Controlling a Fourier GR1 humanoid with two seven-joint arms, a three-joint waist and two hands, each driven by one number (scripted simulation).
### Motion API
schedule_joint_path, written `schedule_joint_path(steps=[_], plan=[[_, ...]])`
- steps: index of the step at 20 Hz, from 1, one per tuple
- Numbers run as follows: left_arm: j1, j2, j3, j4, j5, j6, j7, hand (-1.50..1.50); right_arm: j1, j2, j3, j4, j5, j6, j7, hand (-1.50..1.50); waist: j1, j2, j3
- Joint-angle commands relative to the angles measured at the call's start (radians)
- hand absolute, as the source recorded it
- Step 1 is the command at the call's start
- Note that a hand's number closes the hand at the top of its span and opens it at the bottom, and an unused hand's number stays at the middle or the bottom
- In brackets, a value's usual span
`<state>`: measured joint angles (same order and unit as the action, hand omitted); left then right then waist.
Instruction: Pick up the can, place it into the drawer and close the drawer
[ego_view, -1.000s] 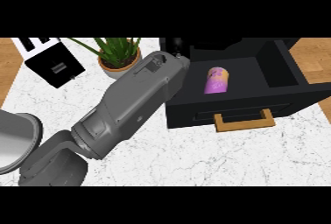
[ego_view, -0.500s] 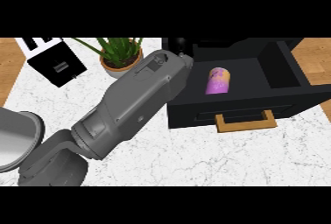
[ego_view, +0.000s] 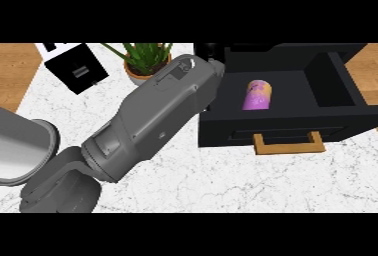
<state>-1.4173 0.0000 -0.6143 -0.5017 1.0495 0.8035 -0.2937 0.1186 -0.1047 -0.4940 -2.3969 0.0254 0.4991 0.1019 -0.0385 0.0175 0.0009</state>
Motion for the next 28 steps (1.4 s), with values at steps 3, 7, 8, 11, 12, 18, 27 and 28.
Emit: schedule_joint_path(steps=[3,7,8,11,12,18,27,28], plan=[[-0.074,0.0,0.025,0.02,0.029,0.017,0.049,-1.5,-0.129,-0.003,0.186,0.059,0.309,-0.048,-0.008,-1.5,0.021,-0.001,0.0],[-0.023,0.01,0.031,0.013,0.008,-0.022,0.049,-1.5,-0.162,0.014,0.296,0.199,0.542,-0.131,-0.122,-1.5,0.051,-0.006,0.0],[-0.049,0.0,0.035,0.024,0.012,-0.012,0.067,-1.5,-0.224,-0.007,0.317,0.194,0.563,-0.137,-0.062,-1.5,0.038,-0.006,-0.001],[-0.04,0.02,0.021,-0.015,-0.018,0.008,0.094,-1.5,-0.306,-0.001,0.394,0.256,0.663,-0.175,-0.027,-1.5,0.051,-0.015,-0.001],[-0.005,0.007,0.02,-0.005,-0.025,0.009,0.055,-1.5,-0.301,0.004,0.401,0.374,0.725,-0.248,-0.142,-1.5,0.058,-0.01,0.0],[0.058,0.065,0.011,-0.076,-0.061,0.005,0.086,-1.5,-0.397,-0.033,0.499,0.583,0.892,-0.323,-0.179,-1.5,0.068,-0.017,-0.001],[0.118,0.14,0.0,-0.171,-0.103,0.015,0.159,-1.5,-0.604,-0.048,0.554,1.015,1.109,-0.508,-0.21,-1.5,0.088,-0.014,-0.001],[0.041,0.164,0.017,-0.155,-0.104,0.03,0.217,-1.5,-0.632,-0.011,0.566,1.051,1.132,-0.535,-0.176,-1.5,0.074,-0.014,0.0]])
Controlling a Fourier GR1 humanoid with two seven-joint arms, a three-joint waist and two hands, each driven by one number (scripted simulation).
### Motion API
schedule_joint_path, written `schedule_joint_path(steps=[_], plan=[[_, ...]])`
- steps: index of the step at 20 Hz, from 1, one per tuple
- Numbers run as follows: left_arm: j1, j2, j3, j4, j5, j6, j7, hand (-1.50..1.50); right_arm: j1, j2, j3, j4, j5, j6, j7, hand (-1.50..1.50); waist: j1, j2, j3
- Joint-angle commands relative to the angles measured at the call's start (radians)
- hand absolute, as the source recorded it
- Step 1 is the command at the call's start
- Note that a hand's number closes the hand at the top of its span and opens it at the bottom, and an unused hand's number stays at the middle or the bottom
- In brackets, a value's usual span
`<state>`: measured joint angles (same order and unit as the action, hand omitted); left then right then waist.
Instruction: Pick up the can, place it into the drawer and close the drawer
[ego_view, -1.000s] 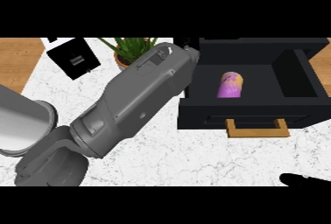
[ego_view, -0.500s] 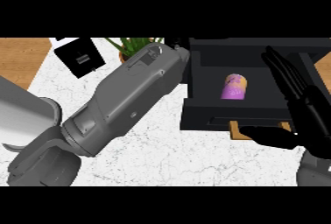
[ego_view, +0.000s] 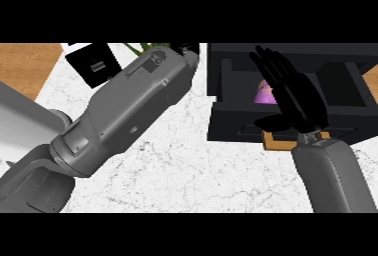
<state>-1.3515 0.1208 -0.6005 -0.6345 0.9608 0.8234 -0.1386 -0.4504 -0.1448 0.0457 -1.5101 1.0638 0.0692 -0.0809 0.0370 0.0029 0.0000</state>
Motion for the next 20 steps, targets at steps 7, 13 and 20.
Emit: schedule_joint_path(steps=[7,13,20], plan=[[0.087,0.171,-0.001,-0.22,-0.04,0.022,0.142,-1.5,-0.144,0.036,-0.024,0.477,0.147,-0.274,-0.024,-1.5,0.014,-0.003,0.001],[0.163,0.186,-0.012,-0.298,-0.094,0.048,0.13,-1.5,-0.276,0.017,-0.082,0.725,0.198,-0.433,-0.032,-1.5,0.009,0.001,0.001],[0.166,0.23,0.015,-0.343,-0.105,0.028,0.172,-1.5,-0.377,0.007,-0.142,0.92,0.21,-0.594,-0.064,-1.5,0.014,0.012,0.002]])
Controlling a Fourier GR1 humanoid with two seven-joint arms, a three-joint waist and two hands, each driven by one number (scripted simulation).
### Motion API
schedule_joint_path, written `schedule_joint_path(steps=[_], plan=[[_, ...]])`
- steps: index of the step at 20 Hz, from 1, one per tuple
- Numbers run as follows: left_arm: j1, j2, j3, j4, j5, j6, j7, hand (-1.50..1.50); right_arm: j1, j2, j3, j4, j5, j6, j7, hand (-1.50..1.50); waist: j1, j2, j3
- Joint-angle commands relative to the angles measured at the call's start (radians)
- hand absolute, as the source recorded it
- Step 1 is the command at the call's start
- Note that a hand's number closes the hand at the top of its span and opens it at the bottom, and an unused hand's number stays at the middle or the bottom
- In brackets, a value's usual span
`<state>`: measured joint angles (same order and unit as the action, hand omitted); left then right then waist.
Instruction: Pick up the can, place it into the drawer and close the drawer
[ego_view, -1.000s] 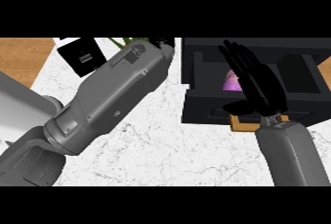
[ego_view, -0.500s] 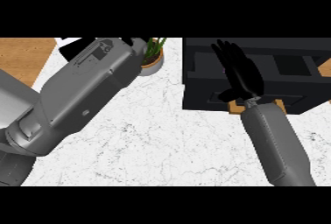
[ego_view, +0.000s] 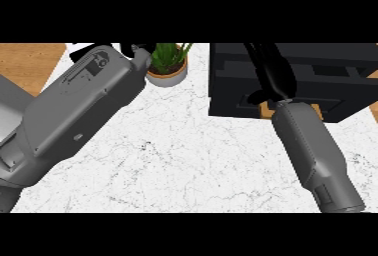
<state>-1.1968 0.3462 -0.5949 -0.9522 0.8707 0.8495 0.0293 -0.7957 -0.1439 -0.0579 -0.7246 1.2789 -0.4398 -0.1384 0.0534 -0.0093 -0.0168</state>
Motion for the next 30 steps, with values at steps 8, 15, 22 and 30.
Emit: schedule_joint_path(steps=[8,15,22,30], plan=[[0.084,0.07,0.017,-0.134,-0.032,0.006,0.04,-1.5,-0.186,-0.043,-0.105,0.315,0.001,-0.178,-0.01,-1.5,0.028,0.029,0.019],[0.069,0.078,0.019,-0.151,-0.048,-0.023,0.07,-1.5,-0.304,-0.062,-0.128,0.43,0.023,-0.241,0.02,-1.5,0.048,0.048,0.019],[0.081,0.102,0.024,-0.21,-0.066,0.025,0.12,-1.5,-0.393,-0.111,-0.139,0.497,0.036,-0.212,0.055,-1.5,0.052,0.038,0.019],[0.125,0.146,0.038,-0.268,-0.058,-0.031,0.13,-1.5,-0.416,-0.088,-0.268,0.519,-0.124,-0.111,-0.157,-1.5,0.068,0.048,0.022]])
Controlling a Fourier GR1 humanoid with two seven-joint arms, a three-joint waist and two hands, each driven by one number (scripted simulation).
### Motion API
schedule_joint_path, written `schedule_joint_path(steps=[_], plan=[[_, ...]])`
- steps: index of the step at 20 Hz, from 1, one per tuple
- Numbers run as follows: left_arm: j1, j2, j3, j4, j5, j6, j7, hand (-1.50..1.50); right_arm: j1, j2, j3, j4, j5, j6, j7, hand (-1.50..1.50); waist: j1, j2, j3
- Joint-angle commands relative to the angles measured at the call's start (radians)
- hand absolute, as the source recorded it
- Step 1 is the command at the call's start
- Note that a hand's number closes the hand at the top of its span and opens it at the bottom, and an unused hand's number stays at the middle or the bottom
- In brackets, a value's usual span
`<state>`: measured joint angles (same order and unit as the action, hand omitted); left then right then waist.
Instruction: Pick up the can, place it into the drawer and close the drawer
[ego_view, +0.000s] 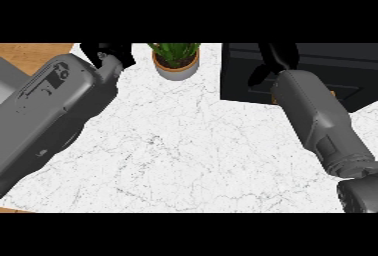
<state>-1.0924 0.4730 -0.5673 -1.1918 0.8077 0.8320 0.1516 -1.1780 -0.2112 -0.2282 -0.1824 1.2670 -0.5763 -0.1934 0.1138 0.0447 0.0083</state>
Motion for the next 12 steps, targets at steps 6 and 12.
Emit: schedule_joint_path(steps=[6,12], plan=[[0.032,0.01,-0.002,-0.042,-0.007,0.008,0.013,-1.5,-0.076,0.031,-0.301,-0.031,-0.33,0.143,-0.167,-1.5,0.0,-0.009,-0.001],[0.054,0.006,-0.005,-0.089,-0.024,0.03,0.014,-1.5,-0.087,-0.013,-0.373,-0.026,-0.406,0.219,-0.238,-1.5,0.004,-0.004,-0.004]])
